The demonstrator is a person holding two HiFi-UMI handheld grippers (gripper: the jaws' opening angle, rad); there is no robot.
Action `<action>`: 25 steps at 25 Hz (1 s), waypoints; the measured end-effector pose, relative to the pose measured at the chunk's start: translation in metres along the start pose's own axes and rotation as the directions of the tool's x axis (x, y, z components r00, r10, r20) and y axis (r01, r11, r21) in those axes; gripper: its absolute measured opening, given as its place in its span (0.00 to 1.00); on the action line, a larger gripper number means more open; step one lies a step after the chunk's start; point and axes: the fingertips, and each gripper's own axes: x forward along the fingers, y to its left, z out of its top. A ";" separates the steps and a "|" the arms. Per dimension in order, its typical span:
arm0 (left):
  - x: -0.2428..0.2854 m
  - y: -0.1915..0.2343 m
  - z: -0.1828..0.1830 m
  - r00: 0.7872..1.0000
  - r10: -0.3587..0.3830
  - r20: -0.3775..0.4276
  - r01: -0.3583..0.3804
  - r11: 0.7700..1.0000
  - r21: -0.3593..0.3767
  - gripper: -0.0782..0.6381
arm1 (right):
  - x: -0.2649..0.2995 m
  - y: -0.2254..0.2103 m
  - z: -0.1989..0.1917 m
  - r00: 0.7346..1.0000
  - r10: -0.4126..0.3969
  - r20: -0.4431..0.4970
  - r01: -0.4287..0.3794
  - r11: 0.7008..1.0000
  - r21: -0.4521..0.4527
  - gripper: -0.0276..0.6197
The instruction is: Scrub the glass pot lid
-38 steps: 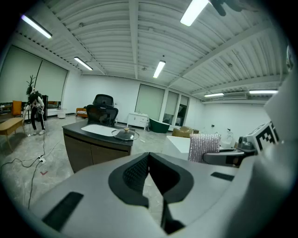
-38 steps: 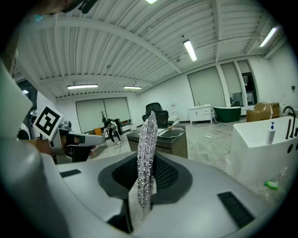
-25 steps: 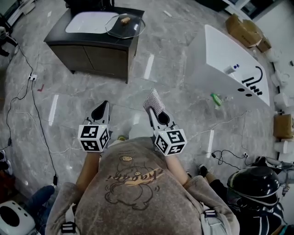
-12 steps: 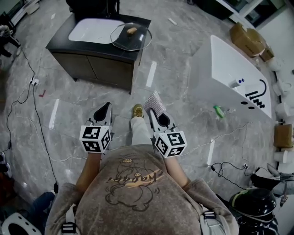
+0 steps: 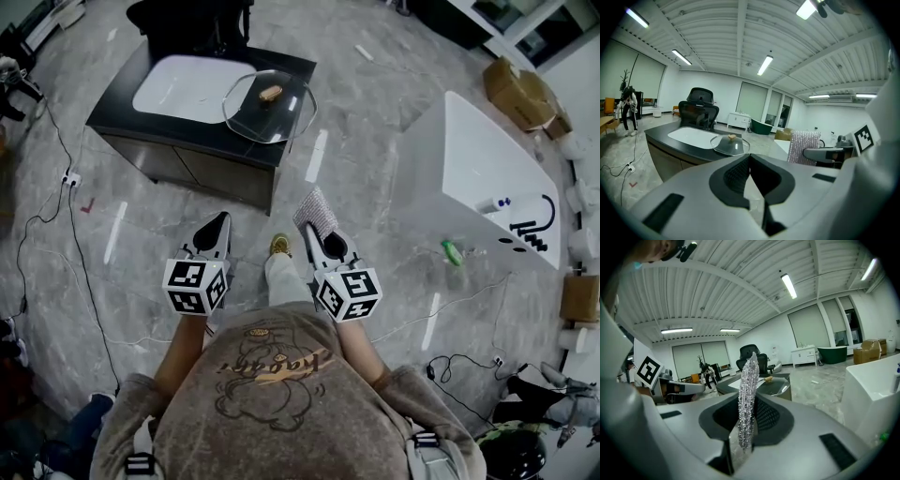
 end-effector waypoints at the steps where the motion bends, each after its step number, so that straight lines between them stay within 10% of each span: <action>1: 0.012 0.003 0.008 1.000 0.002 0.003 -0.002 1.000 -0.002 0.13 | 0.010 -0.008 0.006 1.000 0.003 -0.001 -0.003 1.000 0.001 0.17; 25: 0.194 0.068 0.114 0.999 0.044 0.022 -0.043 0.998 -0.041 0.13 | 0.182 -0.128 0.094 0.995 0.078 -0.068 -0.079 0.997 -0.015 0.17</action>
